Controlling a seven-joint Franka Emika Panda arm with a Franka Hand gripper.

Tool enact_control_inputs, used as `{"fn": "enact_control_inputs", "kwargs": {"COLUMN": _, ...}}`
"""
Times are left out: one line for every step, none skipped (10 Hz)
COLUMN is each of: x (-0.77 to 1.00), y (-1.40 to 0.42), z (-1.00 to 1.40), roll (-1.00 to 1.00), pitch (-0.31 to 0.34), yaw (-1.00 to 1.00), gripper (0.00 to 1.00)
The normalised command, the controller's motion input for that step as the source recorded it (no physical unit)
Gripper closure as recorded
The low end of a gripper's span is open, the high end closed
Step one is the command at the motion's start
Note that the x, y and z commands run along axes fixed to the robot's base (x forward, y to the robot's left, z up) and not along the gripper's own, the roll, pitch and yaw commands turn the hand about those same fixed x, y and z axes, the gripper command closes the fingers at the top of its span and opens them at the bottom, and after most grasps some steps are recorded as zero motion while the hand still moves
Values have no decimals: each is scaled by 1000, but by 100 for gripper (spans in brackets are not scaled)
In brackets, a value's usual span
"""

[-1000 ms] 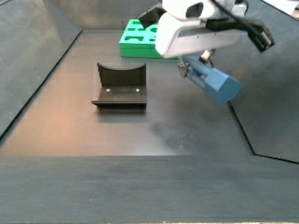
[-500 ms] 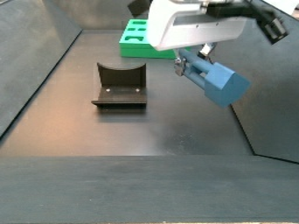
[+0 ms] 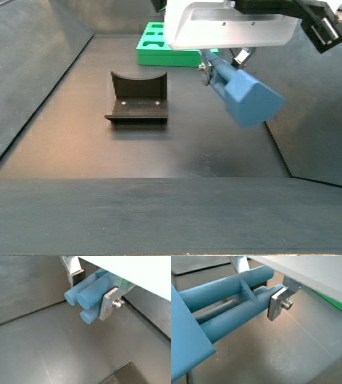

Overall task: Pick up the 3 prong object. Move up. Rotate the 3 prong object. Place the 3 prong object on the fixture. Regrasp the 3 prong object. Move to above the board. Insert the 3 prong object.
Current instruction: Rotate the 3 prong object.

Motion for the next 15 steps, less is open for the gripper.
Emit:
{"fn": "enact_control_inputs", "kwargs": {"x": 2, "y": -12, "z": -13, "roll": 0, "pitch": -2, "yaw": -1000, "gripper": 100}}
{"fn": "enact_control_inputs", "kwargs": {"x": 5, "y": -1, "z": -9, "roll": 0, "pitch": -2, "yaw": -1000, "gripper": 100}}
{"fn": "enact_control_inputs", "kwargs": {"x": 6, "y": 6, "z": -7, "roll": 0, "pitch": -2, "yaw": -1000, "gripper": 100}}
{"fn": "enact_control_inputs", "kwargs": {"x": 7, "y": 7, "z": -6, "roll": 0, "pitch": -2, "yaw": -1000, "gripper": 100}}
{"fn": "enact_control_inputs", "kwargs": {"x": 7, "y": 8, "z": -6, "roll": 0, "pitch": -2, "yaw": -1000, "gripper": 100}}
{"fn": "enact_control_inputs", "kwargs": {"x": 7, "y": 10, "z": -5, "roll": 0, "pitch": -2, "yaw": -1000, "gripper": 100}}
{"fn": "enact_control_inputs", "kwargs": {"x": 7, "y": 11, "z": -5, "roll": 0, "pitch": -2, "yaw": -1000, "gripper": 100}}
{"fn": "enact_control_inputs", "kwargs": {"x": 7, "y": 11, "z": -5, "roll": 0, "pitch": -3, "yaw": -1000, "gripper": 100}}
{"fn": "enact_control_inputs", "kwargs": {"x": 8, "y": 12, "z": -5, "roll": 0, "pitch": -3, "yaw": -1000, "gripper": 100}}
{"fn": "enact_control_inputs", "kwargs": {"x": 8, "y": 12, "z": -5, "roll": 0, "pitch": -3, "yaw": -1000, "gripper": 100}}
{"fn": "enact_control_inputs", "kwargs": {"x": 8, "y": 12, "z": -5, "roll": 0, "pitch": -3, "yaw": -1000, "gripper": 100}}
{"fn": "enact_control_inputs", "kwargs": {"x": 8, "y": 12, "z": -5, "roll": 0, "pitch": -3, "yaw": -1000, "gripper": 100}}
{"fn": "enact_control_inputs", "kwargs": {"x": 8, "y": 12, "z": -4, "roll": 0, "pitch": -3, "yaw": -1000, "gripper": 100}}
{"fn": "enact_control_inputs", "kwargs": {"x": 8, "y": 13, "z": -4, "roll": 0, "pitch": -3, "yaw": -1000, "gripper": 100}}
{"fn": "enact_control_inputs", "kwargs": {"x": 7, "y": 13, "z": -4, "roll": 0, "pitch": -3, "yaw": -1000, "gripper": 100}}
